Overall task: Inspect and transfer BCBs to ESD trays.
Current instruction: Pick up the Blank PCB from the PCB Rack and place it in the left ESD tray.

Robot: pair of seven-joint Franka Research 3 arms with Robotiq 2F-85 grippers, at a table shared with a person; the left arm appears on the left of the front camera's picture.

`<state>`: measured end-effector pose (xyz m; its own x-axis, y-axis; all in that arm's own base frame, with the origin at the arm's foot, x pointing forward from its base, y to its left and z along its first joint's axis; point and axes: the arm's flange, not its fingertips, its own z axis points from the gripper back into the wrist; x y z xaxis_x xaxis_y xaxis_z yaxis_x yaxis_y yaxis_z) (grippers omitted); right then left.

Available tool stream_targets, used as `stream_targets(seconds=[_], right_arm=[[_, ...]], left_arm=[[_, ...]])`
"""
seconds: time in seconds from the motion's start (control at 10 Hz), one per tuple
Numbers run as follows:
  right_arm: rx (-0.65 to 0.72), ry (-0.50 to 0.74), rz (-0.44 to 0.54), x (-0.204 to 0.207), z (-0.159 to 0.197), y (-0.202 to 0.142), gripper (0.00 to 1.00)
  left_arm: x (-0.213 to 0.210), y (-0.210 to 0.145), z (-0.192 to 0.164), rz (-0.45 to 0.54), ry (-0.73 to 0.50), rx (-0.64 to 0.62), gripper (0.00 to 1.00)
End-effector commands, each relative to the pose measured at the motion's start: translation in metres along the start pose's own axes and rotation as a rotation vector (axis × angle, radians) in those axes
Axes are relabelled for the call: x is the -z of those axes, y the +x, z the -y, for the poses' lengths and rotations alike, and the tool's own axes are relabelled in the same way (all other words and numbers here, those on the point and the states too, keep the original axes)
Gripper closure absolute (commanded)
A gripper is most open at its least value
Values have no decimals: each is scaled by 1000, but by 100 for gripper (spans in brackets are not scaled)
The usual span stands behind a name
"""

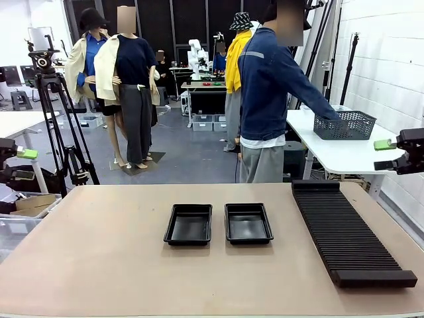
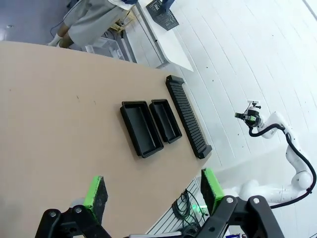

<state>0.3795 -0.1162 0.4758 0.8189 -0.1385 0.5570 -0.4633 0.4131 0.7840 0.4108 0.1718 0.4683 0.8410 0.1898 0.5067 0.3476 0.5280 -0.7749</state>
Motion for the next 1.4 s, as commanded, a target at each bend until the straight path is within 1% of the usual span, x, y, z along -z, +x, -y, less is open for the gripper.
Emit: stream_targets(seconds=[0.0,0.1,0.5,0.6,0.7,1.3], right_arm=[[-35,8,23,-3,-10,-11,0],[-51,22,40,-7,-11,-11,0],[-97,34,40,-9,-23,-7,0],[-98,-14,26,-7,-26,-3,0],[-71,15,23,-12,-22,-5,0],[-71,15,23,-12,-22,-5,0]], left_arm=[[1,1,1,22,-39,38,0],[-5,2,0,37,-40,40,0],[-20,8,8,74,-30,49,0],[-18,10,8,80,-34,64,0],[-18,6,4,45,-8,17,0],[-18,6,4,45,-8,17,0]])
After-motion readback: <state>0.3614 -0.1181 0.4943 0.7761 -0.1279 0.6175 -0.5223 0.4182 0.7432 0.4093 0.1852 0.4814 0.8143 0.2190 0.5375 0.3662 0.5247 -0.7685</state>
